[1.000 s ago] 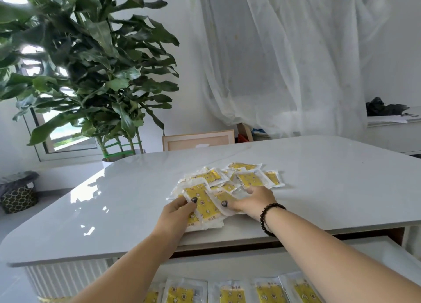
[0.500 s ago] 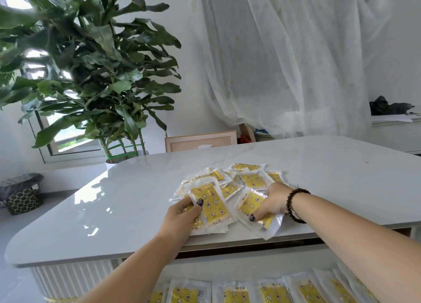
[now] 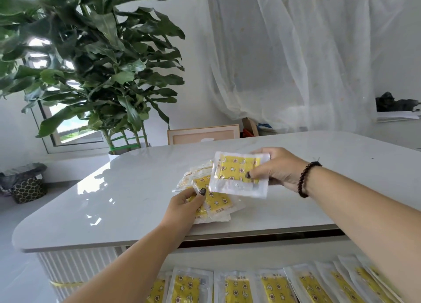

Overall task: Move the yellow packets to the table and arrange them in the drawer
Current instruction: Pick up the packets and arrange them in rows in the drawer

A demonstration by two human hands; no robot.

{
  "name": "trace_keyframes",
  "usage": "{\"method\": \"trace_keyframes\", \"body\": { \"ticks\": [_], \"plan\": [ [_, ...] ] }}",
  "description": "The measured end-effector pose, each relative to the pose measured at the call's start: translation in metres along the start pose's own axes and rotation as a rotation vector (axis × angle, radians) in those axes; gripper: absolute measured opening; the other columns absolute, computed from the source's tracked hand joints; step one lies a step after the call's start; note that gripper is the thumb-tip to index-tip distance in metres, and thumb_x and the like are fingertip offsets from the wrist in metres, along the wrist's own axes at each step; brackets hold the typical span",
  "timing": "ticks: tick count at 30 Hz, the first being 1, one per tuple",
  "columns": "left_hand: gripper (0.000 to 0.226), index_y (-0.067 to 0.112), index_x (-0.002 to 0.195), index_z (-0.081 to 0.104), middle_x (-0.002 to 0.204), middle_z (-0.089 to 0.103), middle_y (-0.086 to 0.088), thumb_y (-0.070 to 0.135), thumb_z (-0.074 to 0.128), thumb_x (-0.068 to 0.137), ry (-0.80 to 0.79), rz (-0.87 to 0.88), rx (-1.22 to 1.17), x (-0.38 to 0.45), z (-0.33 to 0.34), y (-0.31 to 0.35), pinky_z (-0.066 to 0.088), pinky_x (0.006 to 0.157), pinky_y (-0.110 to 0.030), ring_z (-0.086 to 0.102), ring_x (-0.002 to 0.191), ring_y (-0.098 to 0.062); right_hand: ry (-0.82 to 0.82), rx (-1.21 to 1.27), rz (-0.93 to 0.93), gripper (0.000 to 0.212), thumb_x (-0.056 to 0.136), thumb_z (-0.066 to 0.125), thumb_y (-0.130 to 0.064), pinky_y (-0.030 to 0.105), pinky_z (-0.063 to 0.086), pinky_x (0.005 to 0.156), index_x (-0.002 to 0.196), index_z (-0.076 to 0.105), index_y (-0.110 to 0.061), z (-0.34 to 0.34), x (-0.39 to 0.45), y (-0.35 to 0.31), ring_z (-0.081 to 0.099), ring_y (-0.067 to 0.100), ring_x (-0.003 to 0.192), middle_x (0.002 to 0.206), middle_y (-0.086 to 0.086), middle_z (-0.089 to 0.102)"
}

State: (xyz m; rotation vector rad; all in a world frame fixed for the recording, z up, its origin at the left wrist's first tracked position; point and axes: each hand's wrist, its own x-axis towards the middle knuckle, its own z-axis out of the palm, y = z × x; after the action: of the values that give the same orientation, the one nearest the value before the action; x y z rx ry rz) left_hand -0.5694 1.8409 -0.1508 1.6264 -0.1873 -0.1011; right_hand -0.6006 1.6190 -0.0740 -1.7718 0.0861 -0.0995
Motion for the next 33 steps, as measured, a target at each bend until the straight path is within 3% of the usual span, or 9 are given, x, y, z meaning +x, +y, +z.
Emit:
{"method": "trace_keyframes", "body": {
  "ticks": [3,6,11,17,21,23,26,30,33],
  "plan": [
    [0.023,0.021,0.084,0.077,0.092,0.077,-0.006,0.017,0.058,0.096,-0.013,0.002,-0.027,-0.001,-0.001,0.0,0.052,0.096,-0.045,0.072,0.087,-0.025,0.073,0.112,-0.05,0.04,0.076,0.071,0.006,0.047,0.053,0.089,0.11,0.062,-0.012,-0.001,0.001,0.005,0.067,0.03,0.093,0.104,0.013,0.07],
    [0.029,0.024,0.075,0.077,0.089,0.077,-0.005,0.017,0.058,0.096,-0.018,0.021,-0.009,-0.001,-0.001,-0.001,0.05,0.098,-0.046,0.07,0.084,-0.024,0.107,0.169,-0.06,0.033,0.078,0.071,0.002,0.044,0.053,0.088,0.108,0.063,-0.01,0.005,0.003,0.017,0.067,0.028,0.096,0.105,0.01,0.07],
    [0.017,0.025,0.084,0.078,0.095,0.077,-0.001,0.022,0.063,0.092,-0.072,0.032,0.06,-0.001,0.0,-0.001,0.053,0.094,-0.036,0.072,0.093,-0.019,0.15,-0.022,-0.075,0.022,0.075,0.077,-0.009,0.046,0.052,0.091,0.093,0.063,-0.006,0.025,0.009,0.037,0.066,0.025,0.097,0.099,0.011,0.07],
    [0.012,0.024,0.09,0.076,0.098,0.077,0.001,0.026,0.065,0.09,-0.138,0.04,0.089,-0.006,0.0,0.003,0.055,0.083,-0.028,0.073,0.09,-0.017,0.225,0.096,-0.057,0.027,0.069,0.081,-0.011,0.048,0.053,0.09,0.091,0.068,-0.004,0.046,0.015,0.053,0.068,0.028,0.094,0.096,0.012,0.072],
    [0.036,0.02,0.103,0.074,0.103,0.075,0.004,0.039,0.073,0.072,-0.223,0.071,0.098,-0.008,-0.001,0.003,0.052,0.084,-0.023,0.071,0.096,-0.012,0.258,0.178,-0.017,0.018,0.07,0.081,-0.008,0.048,0.054,0.087,0.083,0.068,-0.006,0.057,0.016,0.057,0.069,0.029,0.09,0.089,0.012,0.073],
    [0.032,0.019,0.104,0.073,0.103,0.075,0.001,0.031,0.077,0.075,-0.214,0.066,0.115,-0.006,0.0,0.001,0.054,0.087,-0.028,0.071,0.096,-0.016,0.266,0.205,-0.015,0.015,0.072,0.08,-0.006,0.046,0.055,0.087,0.079,0.067,-0.01,0.063,0.015,0.058,0.069,0.027,0.089,0.087,0.01,0.073],
    [0.023,0.019,0.104,0.072,0.101,0.076,-0.002,0.018,0.077,0.081,-0.188,0.039,0.133,-0.003,0.0,-0.001,0.055,0.092,-0.039,0.072,0.095,-0.021,0.295,0.147,-0.029,0.015,0.074,0.078,-0.01,0.043,0.055,0.087,0.083,0.066,-0.006,0.066,0.013,0.056,0.068,0.027,0.09,0.09,0.012,0.071],
    [0.022,0.017,0.104,0.071,0.101,0.076,-0.003,0.014,0.075,0.082,-0.202,0.037,0.098,-0.002,0.0,-0.002,0.056,0.09,-0.038,0.073,0.094,-0.022,0.272,-0.055,-0.075,0.022,0.076,0.078,-0.02,0.025,0.049,0.076,0.085,0.059,-0.015,0.057,0.009,0.049,0.061,0.014,0.087,0.093,0.003,0.065],
    [0.021,0.015,0.104,0.071,0.102,0.075,-0.005,0.009,0.073,0.084,-0.218,0.054,0.056,-0.006,0.002,-0.002,0.058,0.082,-0.033,0.073,0.092,-0.021,0.182,-0.165,-0.097,0.042,0.076,0.078,-0.02,0.031,0.047,0.094,0.113,0.06,-0.014,0.048,0.012,0.046,0.056,0.016,0.108,0.123,0.001,0.058]
  ]
}}
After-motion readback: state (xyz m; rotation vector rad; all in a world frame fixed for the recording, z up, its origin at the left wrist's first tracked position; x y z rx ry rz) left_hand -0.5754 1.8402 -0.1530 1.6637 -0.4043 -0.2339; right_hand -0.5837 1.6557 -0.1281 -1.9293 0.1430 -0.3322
